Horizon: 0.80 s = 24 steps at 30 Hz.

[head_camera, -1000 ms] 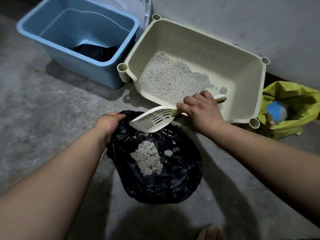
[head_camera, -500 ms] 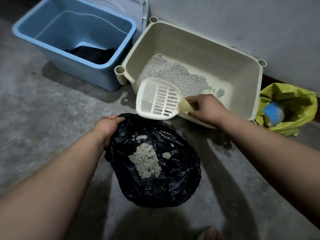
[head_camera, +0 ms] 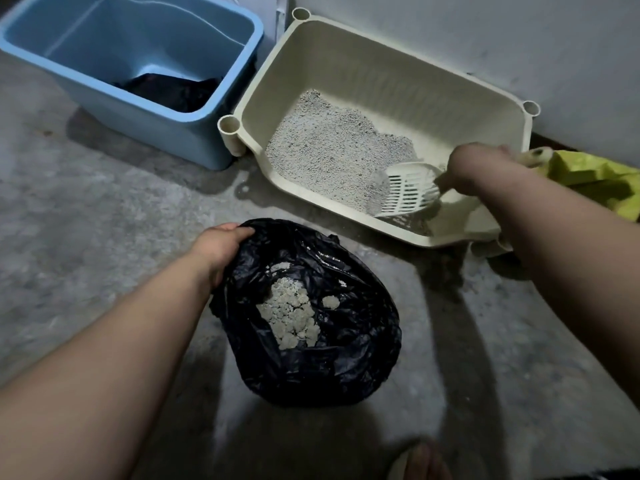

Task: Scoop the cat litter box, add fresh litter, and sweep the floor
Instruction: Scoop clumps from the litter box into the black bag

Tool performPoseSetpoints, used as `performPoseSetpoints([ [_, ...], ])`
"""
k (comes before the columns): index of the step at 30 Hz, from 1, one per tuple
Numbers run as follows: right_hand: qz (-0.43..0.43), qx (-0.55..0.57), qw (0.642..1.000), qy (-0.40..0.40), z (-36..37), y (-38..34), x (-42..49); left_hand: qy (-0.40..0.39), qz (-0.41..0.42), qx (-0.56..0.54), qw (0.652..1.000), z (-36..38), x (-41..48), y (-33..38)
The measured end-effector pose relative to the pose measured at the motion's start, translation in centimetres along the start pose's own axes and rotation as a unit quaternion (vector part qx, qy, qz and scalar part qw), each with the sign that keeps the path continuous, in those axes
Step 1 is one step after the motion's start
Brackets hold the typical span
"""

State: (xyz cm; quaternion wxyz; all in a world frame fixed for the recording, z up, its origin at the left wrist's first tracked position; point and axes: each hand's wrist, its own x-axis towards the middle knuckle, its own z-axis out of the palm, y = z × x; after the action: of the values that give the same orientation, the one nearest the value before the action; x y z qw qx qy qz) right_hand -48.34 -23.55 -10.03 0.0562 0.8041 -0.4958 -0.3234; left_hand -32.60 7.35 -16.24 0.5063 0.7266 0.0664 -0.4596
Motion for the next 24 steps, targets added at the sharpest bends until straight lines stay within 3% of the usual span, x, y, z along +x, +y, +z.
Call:
performPoseSetpoints([
  [8, -0.086, 0.166, 0.982, 0.038, 4.2, -5.2, -0.7, -0.002, -0.015, 0.0, 1.0, -0.1, 0.3, -0.5],
  [15, -0.12, 0.245, 0.959, 0.073, 5.7, -4.0, -0.2, 0.0, -0.012, 0.008, 1.0, -0.7, 0.7, -0.6],
  [24, -0.111, 0.259, 0.951, 0.129, 5.4, -3.5, -0.5, 0.005, -0.007, -0.006, 1.0, 0.2, -0.1, -0.1],
])
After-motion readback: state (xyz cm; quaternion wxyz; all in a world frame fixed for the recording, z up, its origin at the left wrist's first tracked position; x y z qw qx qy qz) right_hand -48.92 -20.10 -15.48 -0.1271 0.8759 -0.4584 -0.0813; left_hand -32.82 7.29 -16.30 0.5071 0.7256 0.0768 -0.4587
